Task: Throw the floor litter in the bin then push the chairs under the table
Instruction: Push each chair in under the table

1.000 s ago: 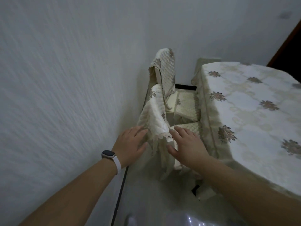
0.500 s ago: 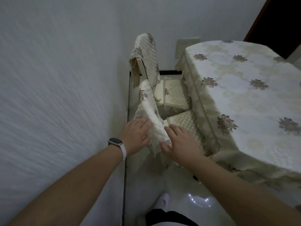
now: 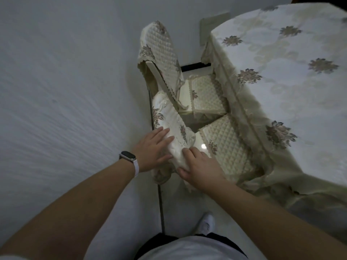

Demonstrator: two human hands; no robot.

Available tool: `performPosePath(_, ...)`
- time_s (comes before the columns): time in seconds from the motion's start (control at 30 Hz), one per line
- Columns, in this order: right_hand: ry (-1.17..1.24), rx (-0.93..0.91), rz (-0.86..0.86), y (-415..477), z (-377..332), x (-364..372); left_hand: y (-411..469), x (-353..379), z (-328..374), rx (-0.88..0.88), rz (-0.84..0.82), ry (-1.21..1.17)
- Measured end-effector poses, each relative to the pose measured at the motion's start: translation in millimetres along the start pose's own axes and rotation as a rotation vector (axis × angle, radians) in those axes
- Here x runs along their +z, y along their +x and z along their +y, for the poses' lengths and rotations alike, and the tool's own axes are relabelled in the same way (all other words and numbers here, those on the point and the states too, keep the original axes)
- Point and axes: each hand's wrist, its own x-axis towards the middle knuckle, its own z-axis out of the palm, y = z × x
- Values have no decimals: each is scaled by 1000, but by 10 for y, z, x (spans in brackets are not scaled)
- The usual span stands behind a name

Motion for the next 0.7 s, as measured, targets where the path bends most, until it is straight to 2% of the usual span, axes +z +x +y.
performPosePath(0.23, 83, 78, -19, 30, 17, 63, 86, 42, -133, 66, 28, 3)
performPosePath(0.53, 133, 17, 1, 167, 11, 44, 255, 147, -344, 141, 65, -24)
performPosePath(0.7, 141, -18, 51, 216, 60, 68, 510, 182, -661, 241, 50, -63)
